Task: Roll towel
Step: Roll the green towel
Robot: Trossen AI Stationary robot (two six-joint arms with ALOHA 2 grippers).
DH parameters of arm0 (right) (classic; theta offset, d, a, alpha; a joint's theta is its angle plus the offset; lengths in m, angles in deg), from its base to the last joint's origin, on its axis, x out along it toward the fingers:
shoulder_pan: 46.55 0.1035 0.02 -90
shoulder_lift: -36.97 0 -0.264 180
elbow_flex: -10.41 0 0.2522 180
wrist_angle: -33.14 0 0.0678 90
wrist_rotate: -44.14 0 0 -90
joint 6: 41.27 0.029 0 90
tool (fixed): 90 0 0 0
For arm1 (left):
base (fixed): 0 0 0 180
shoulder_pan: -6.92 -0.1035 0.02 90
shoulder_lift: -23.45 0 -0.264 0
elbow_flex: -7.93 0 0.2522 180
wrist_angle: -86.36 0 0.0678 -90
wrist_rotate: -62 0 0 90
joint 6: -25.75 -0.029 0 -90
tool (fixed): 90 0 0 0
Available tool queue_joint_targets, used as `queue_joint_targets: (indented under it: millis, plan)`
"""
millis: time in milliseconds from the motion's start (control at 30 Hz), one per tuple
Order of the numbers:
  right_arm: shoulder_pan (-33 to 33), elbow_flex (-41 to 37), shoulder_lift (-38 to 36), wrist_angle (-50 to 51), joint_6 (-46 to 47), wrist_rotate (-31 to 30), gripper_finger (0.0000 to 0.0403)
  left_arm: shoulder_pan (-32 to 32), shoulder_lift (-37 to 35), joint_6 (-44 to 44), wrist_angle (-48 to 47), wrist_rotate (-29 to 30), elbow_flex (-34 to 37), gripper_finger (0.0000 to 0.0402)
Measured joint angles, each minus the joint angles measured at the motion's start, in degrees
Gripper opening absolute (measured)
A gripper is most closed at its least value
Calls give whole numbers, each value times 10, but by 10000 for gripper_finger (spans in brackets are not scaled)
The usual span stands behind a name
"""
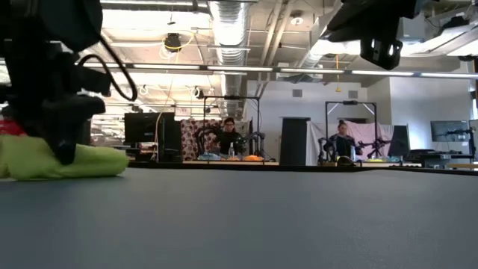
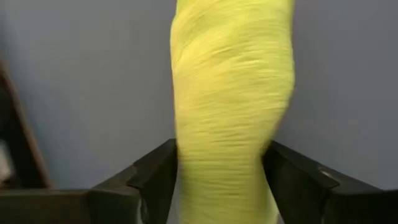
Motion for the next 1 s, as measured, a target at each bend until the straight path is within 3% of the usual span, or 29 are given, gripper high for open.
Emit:
queue_joint_targets:
  millis: [167,467,1000]
  plan:
    - [-3,0,0,-14,0,0,87,-24,-37,-58,-1,1,4,236]
    - [-2,0,0,-22,11,-1,87,-54,-40,-153,16,-2,4,238]
    - [-7,0,0,-33,18,-2,87,-129,-40,-351,0,-7,-63,238]
